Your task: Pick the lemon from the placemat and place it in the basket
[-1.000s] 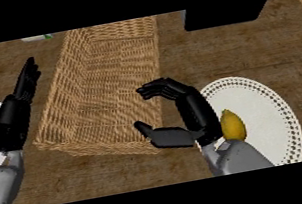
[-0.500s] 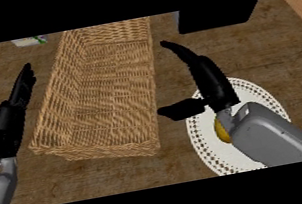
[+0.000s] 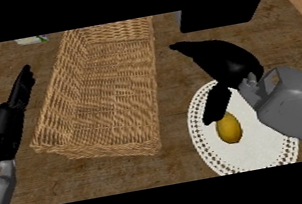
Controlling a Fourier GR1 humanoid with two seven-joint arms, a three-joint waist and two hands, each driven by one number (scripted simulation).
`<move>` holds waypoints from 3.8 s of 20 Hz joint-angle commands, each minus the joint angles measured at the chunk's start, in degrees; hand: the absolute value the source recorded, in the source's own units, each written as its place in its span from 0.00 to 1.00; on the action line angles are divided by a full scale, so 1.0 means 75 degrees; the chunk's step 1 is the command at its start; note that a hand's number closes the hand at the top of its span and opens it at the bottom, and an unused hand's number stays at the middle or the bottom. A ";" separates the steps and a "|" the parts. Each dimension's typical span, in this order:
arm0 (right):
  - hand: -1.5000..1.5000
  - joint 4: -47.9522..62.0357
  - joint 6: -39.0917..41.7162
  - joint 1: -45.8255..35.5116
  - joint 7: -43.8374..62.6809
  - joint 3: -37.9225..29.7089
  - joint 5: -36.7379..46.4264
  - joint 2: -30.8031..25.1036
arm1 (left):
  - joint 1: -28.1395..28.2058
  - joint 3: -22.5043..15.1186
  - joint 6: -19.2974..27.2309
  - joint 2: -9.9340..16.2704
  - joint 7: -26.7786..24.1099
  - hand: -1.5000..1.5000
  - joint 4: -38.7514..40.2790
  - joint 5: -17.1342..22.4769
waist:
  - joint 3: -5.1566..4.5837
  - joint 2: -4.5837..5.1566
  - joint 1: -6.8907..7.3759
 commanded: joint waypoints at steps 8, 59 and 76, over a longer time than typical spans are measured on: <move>0.00 -0.0545 0.2635 -0.0716 0.2560 -0.0656 -0.2328 -0.0586 | -0.0202 0.0270 -0.0373 0.0062 0.0359 0.50 -0.0311 0.0074 | 0.0053 0.0132 0.0054; 0.00 0.0171 0.3664 0.3882 -0.1228 -0.1786 0.3998 0.1452 | 0.0041 0.1402 -0.1386 -0.1696 0.0311 0.50 -0.0454 -0.1744 | 0.0059 0.0154 0.0052; 1.00 0.2059 0.3052 0.3807 -0.3097 -0.2594 0.5426 0.2117 | 0.0150 0.2021 -0.1955 -0.1744 0.0377 0.50 -0.0722 -0.1878 | 0.0061 0.0161 0.0085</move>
